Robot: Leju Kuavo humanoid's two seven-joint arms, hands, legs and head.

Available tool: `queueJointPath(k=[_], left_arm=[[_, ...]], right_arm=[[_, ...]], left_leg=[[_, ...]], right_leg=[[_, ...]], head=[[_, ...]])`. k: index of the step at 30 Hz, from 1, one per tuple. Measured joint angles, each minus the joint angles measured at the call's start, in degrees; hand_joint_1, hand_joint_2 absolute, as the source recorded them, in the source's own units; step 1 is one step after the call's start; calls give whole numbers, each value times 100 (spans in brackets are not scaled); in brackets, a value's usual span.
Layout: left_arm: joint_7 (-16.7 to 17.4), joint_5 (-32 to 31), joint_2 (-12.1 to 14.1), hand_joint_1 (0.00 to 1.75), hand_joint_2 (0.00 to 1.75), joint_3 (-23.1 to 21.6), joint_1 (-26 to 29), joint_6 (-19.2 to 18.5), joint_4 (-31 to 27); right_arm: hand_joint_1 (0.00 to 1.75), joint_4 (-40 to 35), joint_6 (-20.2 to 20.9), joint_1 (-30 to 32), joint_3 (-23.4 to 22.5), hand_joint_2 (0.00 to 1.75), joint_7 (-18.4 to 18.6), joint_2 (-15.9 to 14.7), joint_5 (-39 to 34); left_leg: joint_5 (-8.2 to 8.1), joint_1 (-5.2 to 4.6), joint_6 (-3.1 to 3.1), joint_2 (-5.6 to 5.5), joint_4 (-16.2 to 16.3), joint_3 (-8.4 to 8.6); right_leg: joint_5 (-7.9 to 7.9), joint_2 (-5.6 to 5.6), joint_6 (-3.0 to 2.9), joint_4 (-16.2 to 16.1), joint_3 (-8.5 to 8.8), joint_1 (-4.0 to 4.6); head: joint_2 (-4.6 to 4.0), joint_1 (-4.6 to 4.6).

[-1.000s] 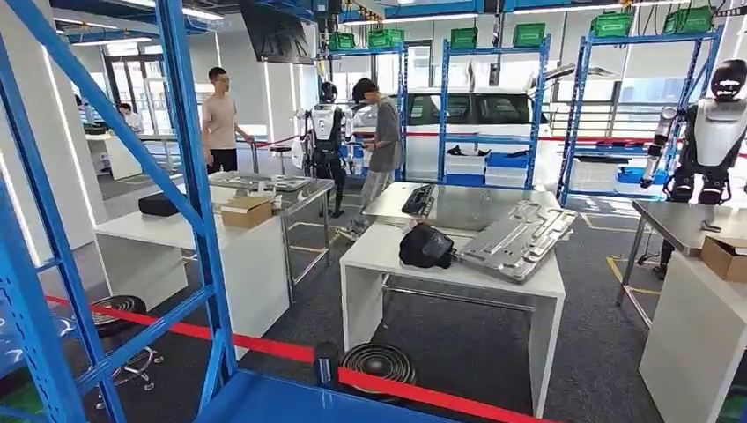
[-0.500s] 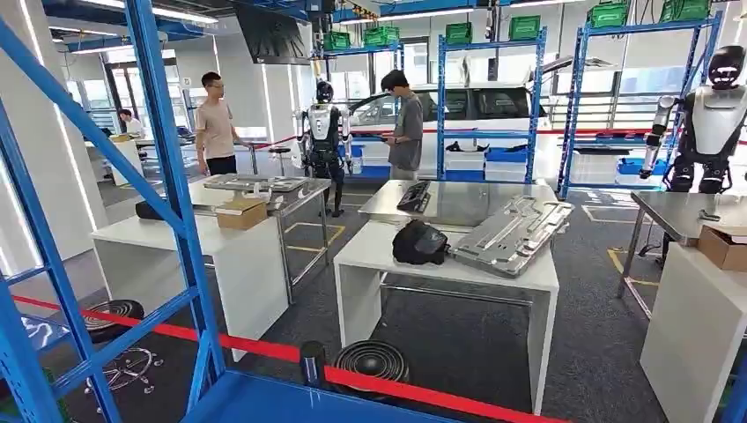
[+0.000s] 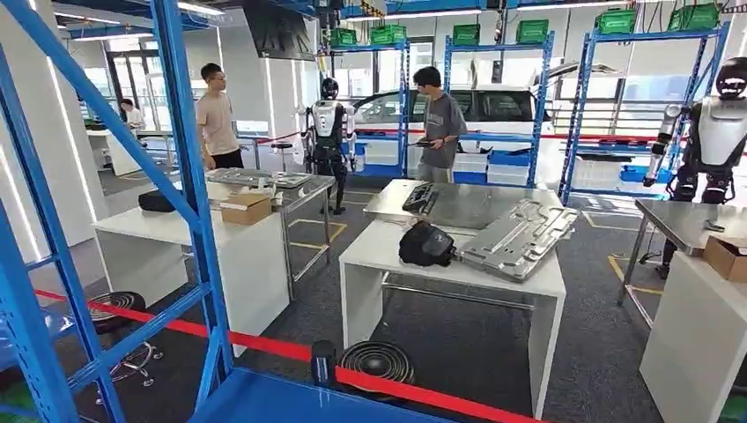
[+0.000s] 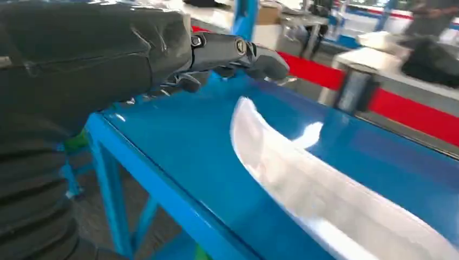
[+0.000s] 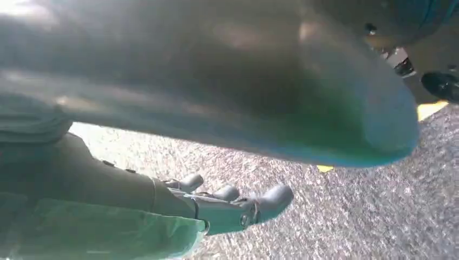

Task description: Take the parts from the cabinet and place them on the table.

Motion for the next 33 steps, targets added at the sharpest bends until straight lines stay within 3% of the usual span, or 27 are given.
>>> queueJointPath(k=[2, 3, 4, 5, 7, 8, 9, 11, 13, 14, 16, 17, 18, 19, 20, 22, 23, 24, 30, 33], left_arm=[[22, -112, -29, 0, 175, -7, -62, -15, 163], [37, -151, -49, 0, 175, -9, -97, -40, 237], [57, -186, -64, 0, 175, -9, -143, -68, 324], [66, -228, -73, 0, 175, -7, -197, -75, 403], [66, -302, -110, 0, 175, -11, -341, -109, 565], [66, -322, -121, 0, 175, -9, -403, -112, 632], [64, -348, -131, 0, 175, -13, -443, -118, 686], [50, -365, -151, 0, 175, -13, -513, -118, 772], [22, -400, -167, 0, 175, -13, -584, -109, 840], [9, -400, -175, 0, 175, -17, -641, -107, 864], [7, -402, -215, 0, 175, -30, -754, -105, 944], [7, -404, -243, 0, 175, -39, -761, -105, 971], [9, -404, -269, 0, 175, -53, -768, -105, 995], [9, -404, -293, 0, 175, -68, -790, -105, 1028], [7, -409, -311, 0, 175, -79, -827, -105, 1043], [-13, -409, -346, 0, 175, -101, -938, -83, 1056], [-30, -409, -366, 0, 175, -107, -1001, -61, 1058], [-37, -413, -394, 0, 175, -118, -1048, -61, 1067], [-37, -413, -394, 0, 175, -118, -1048, -61, 1067], [-39, -415, -418, 0, 175, -122, -1082, -53, 1071]], right_arm=[[0, 0, 0, 3, -2, 0, 4, -18, -2], [0, 0, 0, 11, -2, 0, 4, -18, -7], [0, 0, 0, 20, -2, 0, 4, -22, -13], [0, 0, 2, 26, -2, 0, 4, -26, -22], [0, 0, 2, 21, -2, 0, 0, -39, -35], [0, 0, 2, 15, -4, 0, 0, -44, -37], [0, 0, 2, 11, -4, 0, -2, -44, -37], [0, 0, 2, 7, -4, 0, -9, -39, -42], [0, 0, 2, 11, -4, 0, -11, -26, -44], [0, 0, 2, 4, -4, 0, -11, -46, -44], [0, 0, 0, -4, -4, 0, -11, -37, -44], [0, 0, 0, -5, -4, 0, -11, -33, -42], [0, 0, 0, -5, -4, 0, -11, -33, -42], [0, 0, 0, -2, -4, 0, -11, -33, -39], [0, 0, 0, -2, -4, 0, -11, -33, -33], [0, 0, 0, -12, -4, 0, -11, -31, -22], [0, 0, 0, -16, -2, 0, -11, -26, 5], [0, 0, 0, -24, -2, 0, -13, -24, 15], [0, 0, 0, -24, -2, 0, -13, -24, 15], [0, 0, 0, -26, -2, 0, -13, -26, 28]], left_leg=[[-5, -15, 2, 3, 2, -7], [-6, -16, 1, 1, 4, -4], [-11, -14, -4, -4, 6, 1], [-18, -9, -13, -14, 14, 7], [-64, -6, -75, -31, 87, 0], [-125, -57, -118, -35, 174, -41], [-139, -44, -129, -29, 180, -45], [-126, -20, -158, -27, 174, -42], [-202, -2, -208, -27, 244, -88], [-369, 3, -249, -29, 473, -179], [-829, 59, -324, -28, 1455, -650], [-975, 77, -341, -28, 1908, -873], [-982, 91, -348, -28, 2114, -990], [-848, 102, -347, -28, 2012, -964], [-623, 106, -336, -27, 1673, -819], [-63, 95, -266, -31, 480, -245], [-135, 78, -242, -33, 245, -118], [-133, 50, -230, -26, 212, -128], [-133, 50, -230, -26, 212, -128], [-137, 41, -218, -30, 225, -149]], right_leg=[[-300, 0, 11, 919, -479, -1], [-286, -1, 53, 1031, -555, -4], [-176, -2, 110, 861, -492, -11], [14, -3, 175, 458, -312, -22], [422, -22, 264, -672, 239, -54], [447, -15, 174, -778, 292, -28], [466, -6, 88, -775, 290, -34], [471, -2, 17, -772, 285, 12], [493, 3, -28, -801, 308, -61], [491, 1, -65, -800, 312, -66], [489, 1, -72, -795, 301, -60], [488, 2, -73, -795, 300, -54], [484, 4, -76, -794, 303, -54], [483, 9, -75, -794, 312, -54], [483, 16, -74, -794, 318, -53], [482, 30, -70, -800, 338, -48], [484, 31, -57, -800, 332, -31], [487, 30, -23, -794, 307, -4], [487, 30, -23, -794, 307, -4], [490, 30, 5, -798, 291, -14]], head=[[0, 2], [0, 9], [0, 9], [0, 13], [0, 18], [0, 20], [0, 11], [0, 5], [0, 7], [0, -13], [0, -17], [0, -17], [0, -17], [-2, -19], [0, -17], [0, -19], [0, -15], [0, -13], [0, -13], [2, -18]])
